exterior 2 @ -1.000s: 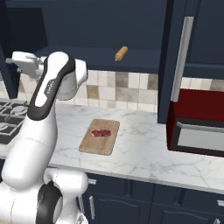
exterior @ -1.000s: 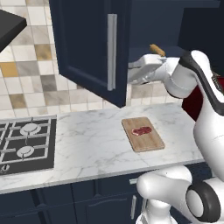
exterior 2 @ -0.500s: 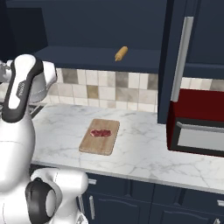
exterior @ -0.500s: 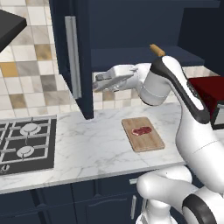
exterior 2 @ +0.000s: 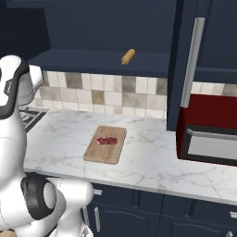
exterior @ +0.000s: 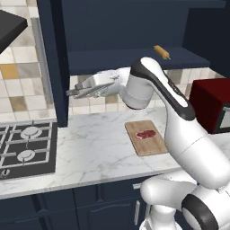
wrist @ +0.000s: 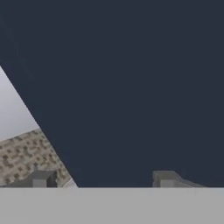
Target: Open the cabinet, retrieve the rolling pin, and place it next to the meat on the cutting board to prepare for tenderizing.
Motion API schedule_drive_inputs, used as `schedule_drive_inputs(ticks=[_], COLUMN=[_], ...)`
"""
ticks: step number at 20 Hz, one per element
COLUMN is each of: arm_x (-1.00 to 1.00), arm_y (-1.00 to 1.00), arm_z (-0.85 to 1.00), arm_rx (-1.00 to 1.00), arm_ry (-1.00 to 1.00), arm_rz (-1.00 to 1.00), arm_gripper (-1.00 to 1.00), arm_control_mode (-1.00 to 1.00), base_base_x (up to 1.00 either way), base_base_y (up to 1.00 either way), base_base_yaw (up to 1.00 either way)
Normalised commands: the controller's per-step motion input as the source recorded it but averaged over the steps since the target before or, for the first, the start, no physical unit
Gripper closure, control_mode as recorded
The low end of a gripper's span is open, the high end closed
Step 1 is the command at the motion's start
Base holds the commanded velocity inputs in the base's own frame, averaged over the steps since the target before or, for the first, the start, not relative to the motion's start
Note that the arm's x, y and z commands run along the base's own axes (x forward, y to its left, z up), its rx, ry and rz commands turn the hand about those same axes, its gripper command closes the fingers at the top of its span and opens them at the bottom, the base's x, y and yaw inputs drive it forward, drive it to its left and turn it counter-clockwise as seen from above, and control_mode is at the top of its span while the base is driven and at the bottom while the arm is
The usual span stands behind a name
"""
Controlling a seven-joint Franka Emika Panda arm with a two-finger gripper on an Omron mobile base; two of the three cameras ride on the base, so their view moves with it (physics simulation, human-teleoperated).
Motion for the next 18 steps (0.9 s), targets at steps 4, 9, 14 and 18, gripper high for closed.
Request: schedule_drive_inputs(ticks=[4,9,14,18], arm_x=[-0.27,-0.19,-0.02,0.07], arm_y=[-0.50,-0.70,-0.68,-0.59], arm_z=[0.00,0.00,0.01,0.07], arm_rx=[-0.05,-0.07,-0.10,-0.13], arm_ry=[-0.27,-0.23,-0.12,-0.04], arm_rz=[-0.14,-0.29,-0.36,-0.41], arm_gripper=[-1.00,-1.00,-1.00,-1.00], arm_control_mode=[-1.00,-1.00,-1.00,-1.00], base_base_x=[0.00,0.00,0.00,0.00], base_base_y=[0.00,0.00,0.00,0.00], base_base_yaw=[0.00,0.00,0.00,0.00])
